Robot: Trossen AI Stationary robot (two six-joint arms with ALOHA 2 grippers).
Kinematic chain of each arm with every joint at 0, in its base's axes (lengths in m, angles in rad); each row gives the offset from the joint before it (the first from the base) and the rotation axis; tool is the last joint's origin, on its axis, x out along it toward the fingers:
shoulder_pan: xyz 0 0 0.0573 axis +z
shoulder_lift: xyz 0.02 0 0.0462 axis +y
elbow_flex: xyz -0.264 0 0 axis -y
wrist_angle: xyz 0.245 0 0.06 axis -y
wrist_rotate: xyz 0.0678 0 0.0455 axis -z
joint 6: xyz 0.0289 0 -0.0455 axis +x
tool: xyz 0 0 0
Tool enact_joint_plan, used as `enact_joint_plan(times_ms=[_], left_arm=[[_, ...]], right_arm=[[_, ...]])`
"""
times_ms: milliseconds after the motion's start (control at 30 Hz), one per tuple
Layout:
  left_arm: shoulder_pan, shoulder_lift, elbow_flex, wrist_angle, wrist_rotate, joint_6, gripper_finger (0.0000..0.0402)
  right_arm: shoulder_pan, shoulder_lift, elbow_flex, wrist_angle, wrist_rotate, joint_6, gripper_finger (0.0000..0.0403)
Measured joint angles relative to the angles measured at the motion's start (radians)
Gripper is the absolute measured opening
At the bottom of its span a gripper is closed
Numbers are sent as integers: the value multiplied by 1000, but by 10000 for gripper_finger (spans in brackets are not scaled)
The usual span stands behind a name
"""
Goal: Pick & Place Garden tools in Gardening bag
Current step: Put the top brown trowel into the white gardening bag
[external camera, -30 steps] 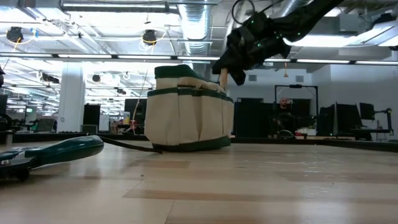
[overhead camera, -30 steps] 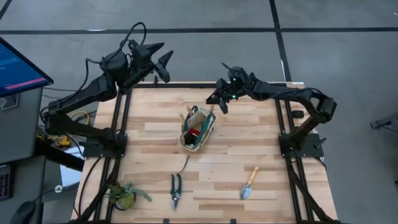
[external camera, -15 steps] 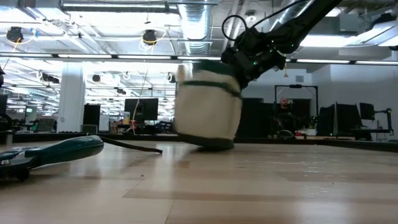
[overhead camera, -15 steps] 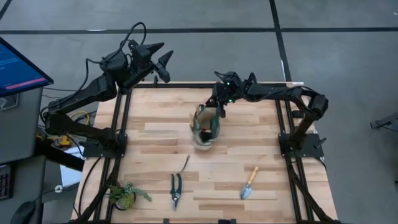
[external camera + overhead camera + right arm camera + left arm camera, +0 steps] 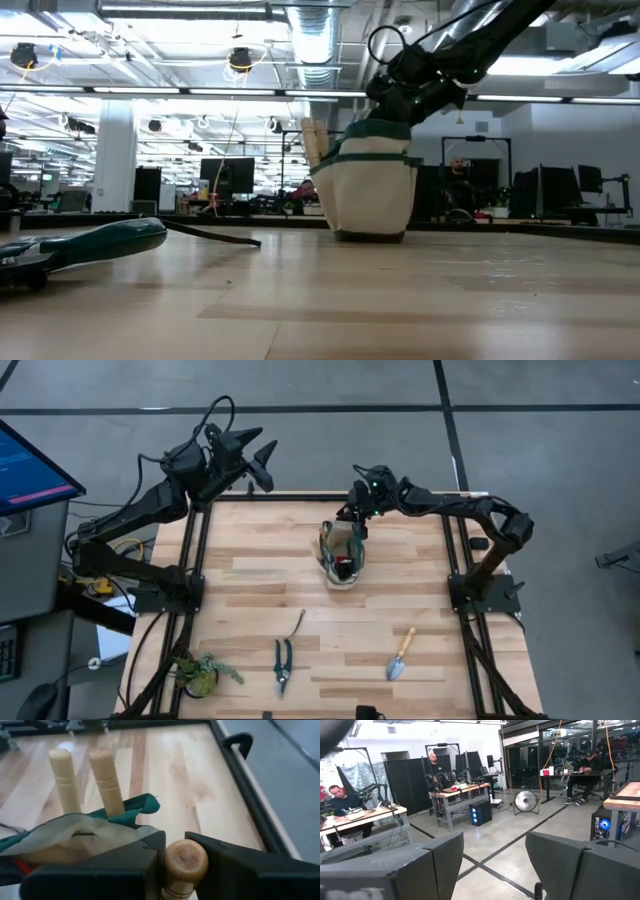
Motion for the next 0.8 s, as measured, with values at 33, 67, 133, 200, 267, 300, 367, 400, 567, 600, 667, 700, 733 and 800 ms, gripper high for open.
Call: enact_joint_plan(times_ms=[33, 67, 133, 200, 267, 300, 367, 400, 567, 600, 667, 700, 733, 800], left_arm=[[0, 0, 0, 0, 0, 0, 204], [0, 0, 0, 0, 0, 0, 204], [0, 0, 0, 0, 0, 0, 204], [0, 0, 0, 0, 0, 0, 204], [0, 0, 0, -1, 0, 0, 204], [0, 0, 0, -1, 0, 0, 204], [0, 0, 0, -2, 0, 0, 204], [0, 0, 0, -3, 0, 0, 204], [0, 0, 0, -8, 0, -1, 204], [0, 0, 0, -8, 0, -2, 204], [0, 0, 0, -9, 0, -2, 204], [0, 0, 0, -9, 0, -3, 204], [0, 0, 0, -9, 0, -3, 204], [0, 0, 0, -10, 0, -3, 204]], right_arm=[[1, 6, 0, -2, 0, 0, 52], [2, 10, 0, -2, -3, 1, 52], [6, 20, 0, 8, -20, 8, 52], [9, 23, 0, 3, -26, 9, 52], [10, 23, 0, 5, -27, -1, 52], [10, 23, 0, 5, -27, -5, 54], [9, 19, 0, 3, -27, -2, 79], [8, 19, 0, 3, -27, 2, 98], [0, -4, 7, -41, -30, 23, 195], [0, -10, 14, -60, -30, 17, 212], [1, -30, 26, -112, -27, 12, 240], [0, -39, 31, -127, -27, 12, 251], [-1, -52, 36, -139, -24, 12, 260], [-5, -90, 44, -200, 1, 12, 271]])
